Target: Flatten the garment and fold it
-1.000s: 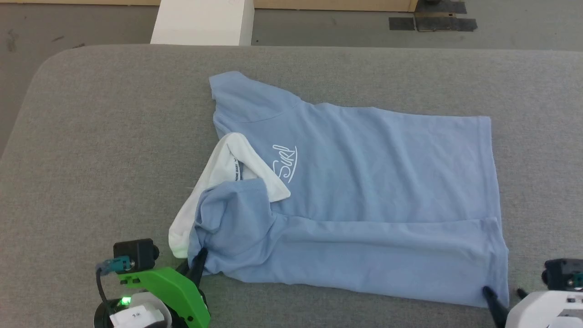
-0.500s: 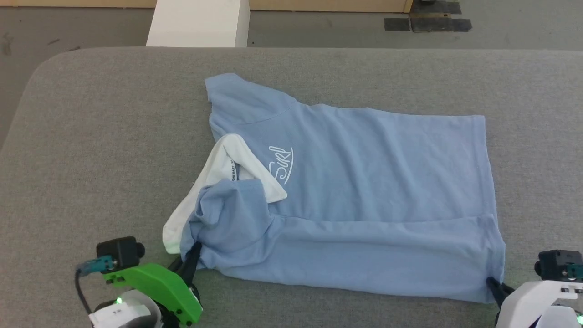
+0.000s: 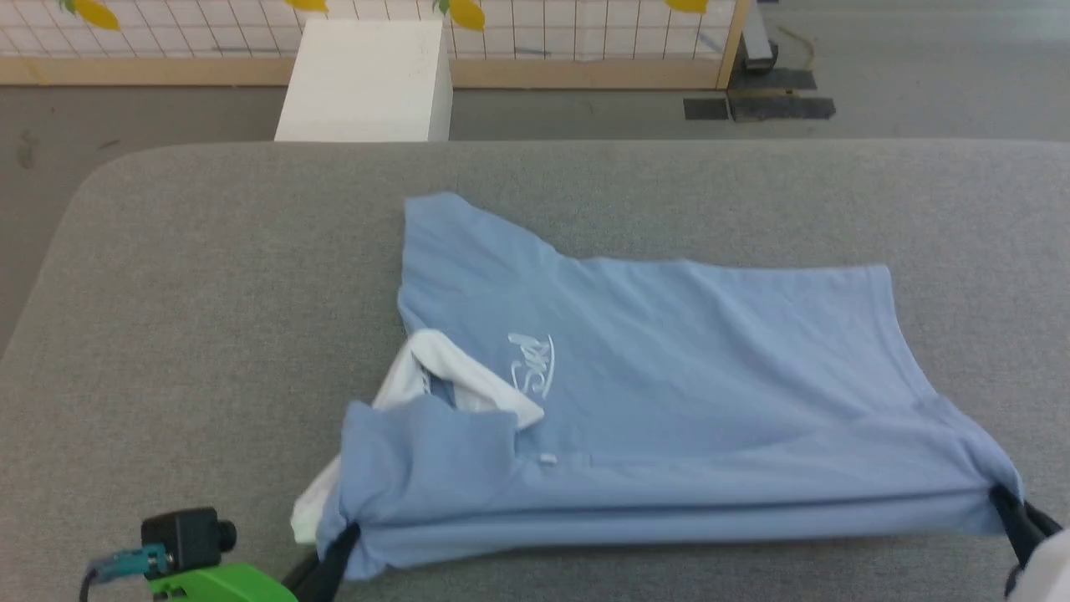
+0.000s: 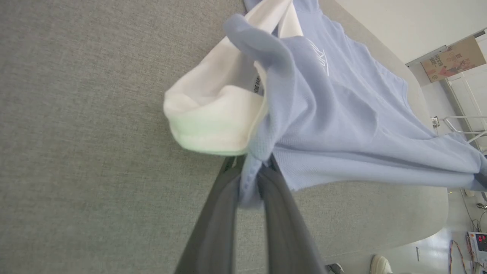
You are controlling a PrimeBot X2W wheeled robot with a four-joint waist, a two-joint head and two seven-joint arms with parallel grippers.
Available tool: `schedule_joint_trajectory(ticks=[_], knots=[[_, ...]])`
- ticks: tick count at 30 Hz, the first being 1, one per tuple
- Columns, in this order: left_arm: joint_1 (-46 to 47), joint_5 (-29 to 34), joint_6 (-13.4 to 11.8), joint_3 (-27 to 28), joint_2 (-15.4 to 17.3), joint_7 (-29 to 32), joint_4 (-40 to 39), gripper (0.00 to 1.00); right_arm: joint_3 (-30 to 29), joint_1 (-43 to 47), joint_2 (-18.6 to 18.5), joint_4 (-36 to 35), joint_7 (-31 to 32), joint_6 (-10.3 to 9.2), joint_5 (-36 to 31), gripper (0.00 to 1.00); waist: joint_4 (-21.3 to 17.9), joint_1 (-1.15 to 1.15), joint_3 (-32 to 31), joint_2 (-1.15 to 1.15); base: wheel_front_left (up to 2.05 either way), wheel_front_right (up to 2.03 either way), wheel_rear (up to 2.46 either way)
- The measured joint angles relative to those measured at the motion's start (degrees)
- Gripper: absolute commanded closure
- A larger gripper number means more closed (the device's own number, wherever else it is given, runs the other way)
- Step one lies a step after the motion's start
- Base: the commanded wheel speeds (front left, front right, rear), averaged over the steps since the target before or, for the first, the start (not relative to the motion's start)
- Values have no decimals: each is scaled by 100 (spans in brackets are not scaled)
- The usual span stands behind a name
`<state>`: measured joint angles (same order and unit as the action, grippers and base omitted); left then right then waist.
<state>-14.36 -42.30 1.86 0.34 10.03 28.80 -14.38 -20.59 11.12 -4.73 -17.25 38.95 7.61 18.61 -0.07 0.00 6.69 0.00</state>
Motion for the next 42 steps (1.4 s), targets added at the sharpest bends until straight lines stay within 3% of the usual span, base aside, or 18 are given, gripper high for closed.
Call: schedule_joint_trajectory(ticks=[9, 19, 20, 21, 22, 23, 24, 25, 31, 34, 37, 42], knots=[[-655, -264, -220, -167, -35, 439, -478, 100, -199, 708, 123, -164, 391, 0, 194, 100, 107, 0, -136, 0, 0, 0, 0], [-188, -264, 19, -314, -201, 22, 855, 100, 307, 744, 172, 697, 46, -3, 122, 100, 179, 0, -74, 0, 0, 0, 0], [-132, -244, 33, -312, -207, -36, 924, 100, 320, 712, 175, 754, -18, -3, 99, 73, 176, 0, -72, 0, 0, 0, 0], [-67, -233, 57, -312, -208, -91, 1006, 75, 332, 671, 175, 812, -85, -3, 74, 42, 173, 0, -69, 0, 0, 0, 0], [-20, -232, 68, -315, -210, -112, 1067, 60, 336, 634, 175, 861, -127, -3, 51, 0, 169, 0, -67, 0, 0, 0, 0], [2, -237, 69, -318, -211, -115, 1096, 35, 333, 611, 175, 891, -152, -3, 52, 0, 166, 0, -65, 0, 0, 0, 0], [19, -267, 92, -312, -215, -114, 1111, 4, 326, 595, 176, 905, -172, -3, 52, 0, 163, 0, -60, 0, 0, 0, 0], [27, -310, 110, -304, -222, -105, 1107, 0, 316, 587, 176, 903, -176, -3, 52, 0, 161, 0, -52, 0, 0, 0, 0], [-60, -516, 63, -100, -216, -34, 581, 0, 107, 547, 180, 525, -167, -3, 188, 0, 142, 0, -6, 0, 0, 0, 0], [-121, -520, 53, 164, -197, -356, 98, 0, -62, 510, 178, 74, -291, -3, 141, 0, 140, 0, 21, 0, 0, 0, 0], [-90, -124, 66, 369, -165, -985, -301, 0, -147, 359, 176, -318, -686, -3, -98, 0, 148, 0, 54, 0, 0, 0, 0], [375, 738, 247, 408, -277, -2616, -463, 0, 69, 16, 118, -572, -1953, -3, -867, 0, 200, 0, 91, 0, 0, 0, 0]])
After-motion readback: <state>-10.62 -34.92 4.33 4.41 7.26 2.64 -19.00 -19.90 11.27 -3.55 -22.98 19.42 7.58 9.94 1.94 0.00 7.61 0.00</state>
